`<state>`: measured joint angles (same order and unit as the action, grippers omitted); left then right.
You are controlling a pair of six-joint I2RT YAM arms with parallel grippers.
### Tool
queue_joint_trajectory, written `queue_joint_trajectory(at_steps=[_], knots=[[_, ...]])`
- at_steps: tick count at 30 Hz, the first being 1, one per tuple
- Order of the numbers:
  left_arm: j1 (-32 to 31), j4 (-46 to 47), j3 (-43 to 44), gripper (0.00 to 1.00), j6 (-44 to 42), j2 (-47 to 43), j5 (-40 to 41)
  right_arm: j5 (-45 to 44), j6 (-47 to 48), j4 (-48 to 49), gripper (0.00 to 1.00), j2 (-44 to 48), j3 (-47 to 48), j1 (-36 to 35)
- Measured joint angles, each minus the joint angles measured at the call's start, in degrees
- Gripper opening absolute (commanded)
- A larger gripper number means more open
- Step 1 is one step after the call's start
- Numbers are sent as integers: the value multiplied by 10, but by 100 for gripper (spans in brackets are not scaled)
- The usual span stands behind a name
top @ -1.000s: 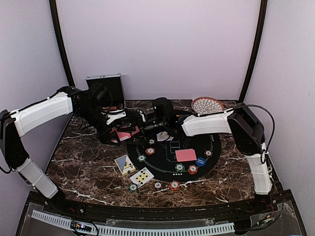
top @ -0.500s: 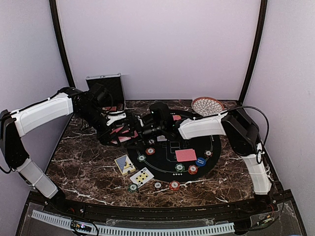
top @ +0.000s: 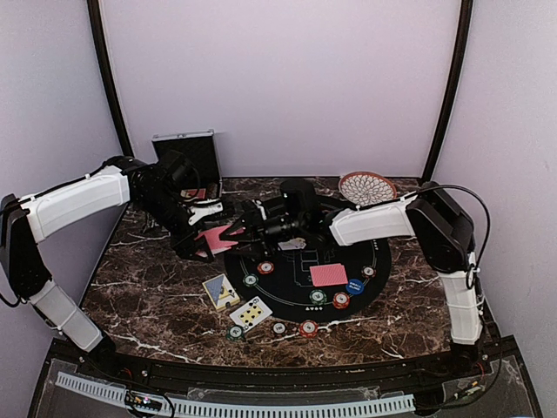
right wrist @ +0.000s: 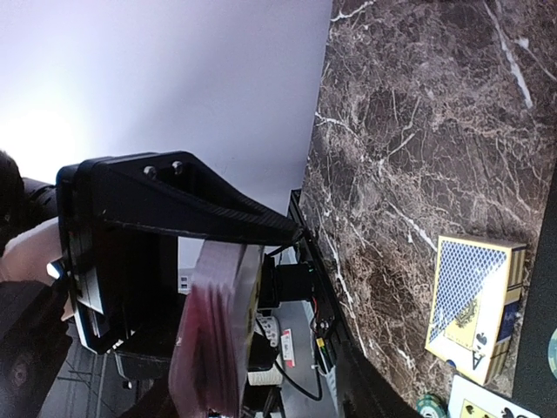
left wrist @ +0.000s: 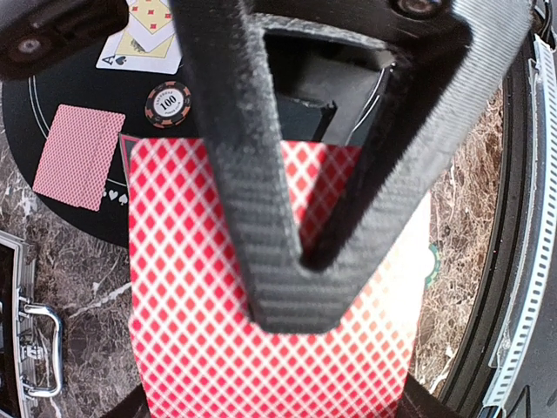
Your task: Distribute texas hold em gaming equipment
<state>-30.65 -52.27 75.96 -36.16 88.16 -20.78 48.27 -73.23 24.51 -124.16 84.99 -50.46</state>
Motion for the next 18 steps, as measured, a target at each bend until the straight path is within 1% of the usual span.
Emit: queue_joint_trajectory(at_steps=[8,16,18], knots=[[0,4,-1,0,2,0,0,0,-11,15,13,22,-14,1],[0,9,-1,0,3,-1,-2,2,-6,-3,12,38,-20,7],[0,10,-1,0,3,-1,-2,2,-2,-12,10,42,-20,9]])
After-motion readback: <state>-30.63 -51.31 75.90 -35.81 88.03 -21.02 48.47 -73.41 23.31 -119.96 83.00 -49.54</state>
